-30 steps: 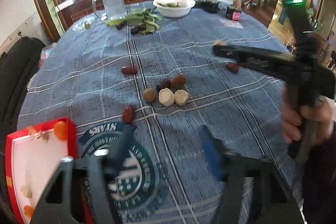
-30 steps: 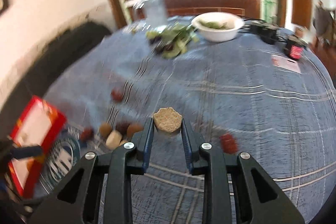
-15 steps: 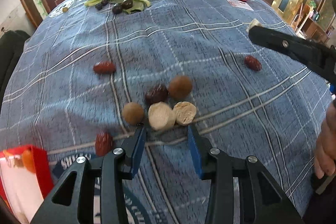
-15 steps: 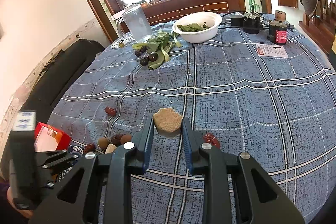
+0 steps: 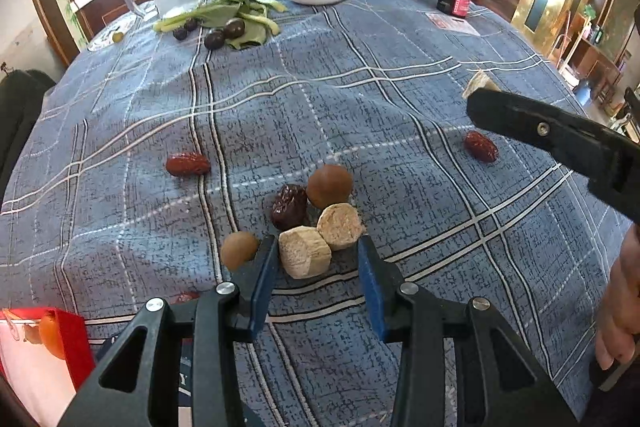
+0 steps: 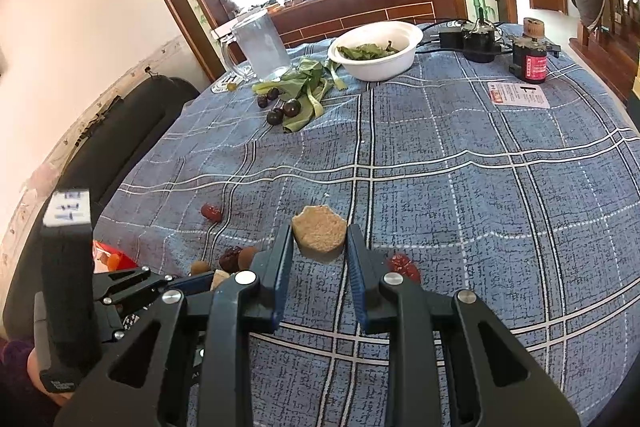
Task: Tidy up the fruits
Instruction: 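Grasp a tan pastry cake with the right gripper while the left gripper grasps another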
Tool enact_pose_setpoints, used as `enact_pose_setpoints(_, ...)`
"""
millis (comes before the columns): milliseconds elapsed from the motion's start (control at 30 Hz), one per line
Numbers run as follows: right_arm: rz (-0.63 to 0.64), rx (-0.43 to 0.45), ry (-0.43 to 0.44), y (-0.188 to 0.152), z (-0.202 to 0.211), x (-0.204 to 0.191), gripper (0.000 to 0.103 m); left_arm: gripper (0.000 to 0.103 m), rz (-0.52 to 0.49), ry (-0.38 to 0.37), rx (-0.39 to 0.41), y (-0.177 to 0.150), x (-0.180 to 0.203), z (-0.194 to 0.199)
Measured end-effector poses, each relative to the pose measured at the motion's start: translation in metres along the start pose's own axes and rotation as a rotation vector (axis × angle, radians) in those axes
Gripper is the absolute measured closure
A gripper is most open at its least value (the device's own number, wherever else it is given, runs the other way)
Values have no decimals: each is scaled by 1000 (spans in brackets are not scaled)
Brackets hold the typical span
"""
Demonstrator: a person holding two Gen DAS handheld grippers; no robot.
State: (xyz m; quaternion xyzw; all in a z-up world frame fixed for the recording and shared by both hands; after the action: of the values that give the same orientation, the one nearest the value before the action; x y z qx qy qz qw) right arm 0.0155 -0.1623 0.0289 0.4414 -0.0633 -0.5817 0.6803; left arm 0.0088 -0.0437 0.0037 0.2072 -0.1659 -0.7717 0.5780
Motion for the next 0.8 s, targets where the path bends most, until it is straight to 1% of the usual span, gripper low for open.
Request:
enact_pose_setpoints(67, 8, 0, -8, -1, -1, -1, 75, 59, -22, 7, 6, -1, 4, 0)
enact_pose_setpoints(400, 5, -4, -11, -1, -1, 0, 75, 60, -27, 7, 33, -3, -4, 5)
enact_pose_setpoints(467, 6, -3, -14, -1, -1, 0, 75, 66, -43, 3, 29, -4, -1, 3)
enact_pose_setpoints(567, 7, -5, -14, -1, -2, 0, 75, 69, -48, -3, 27, -4, 2, 0)
enact_pose_setpoints(600, 7, -4, -16, -1, -2, 0, 75, 72, -42, -15, 25, -4, 1, 0)
enact_pose_setpoints(633, 6, -3, -18, -1, -2, 0, 75, 80, -37, -24, 24, -4, 1, 0)
enact_pose_setpoints(800, 6, -2, -19, -1, -1, 1, 75, 80, -39, -11, 40, -5, 1, 5)
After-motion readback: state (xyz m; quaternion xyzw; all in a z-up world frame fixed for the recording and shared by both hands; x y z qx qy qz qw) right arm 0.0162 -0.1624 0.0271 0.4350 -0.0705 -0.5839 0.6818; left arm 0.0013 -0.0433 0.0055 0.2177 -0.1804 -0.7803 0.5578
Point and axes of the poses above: each gripper's, at about its wrist camera, not at the fingertips, and z roughly against the way its jaws point, x to its right, y to its top, the point moved 2 cm from there along -z, roughly the way its jaws point, and after that the axes turned 8 degrees about y, right-handed, at the moved point
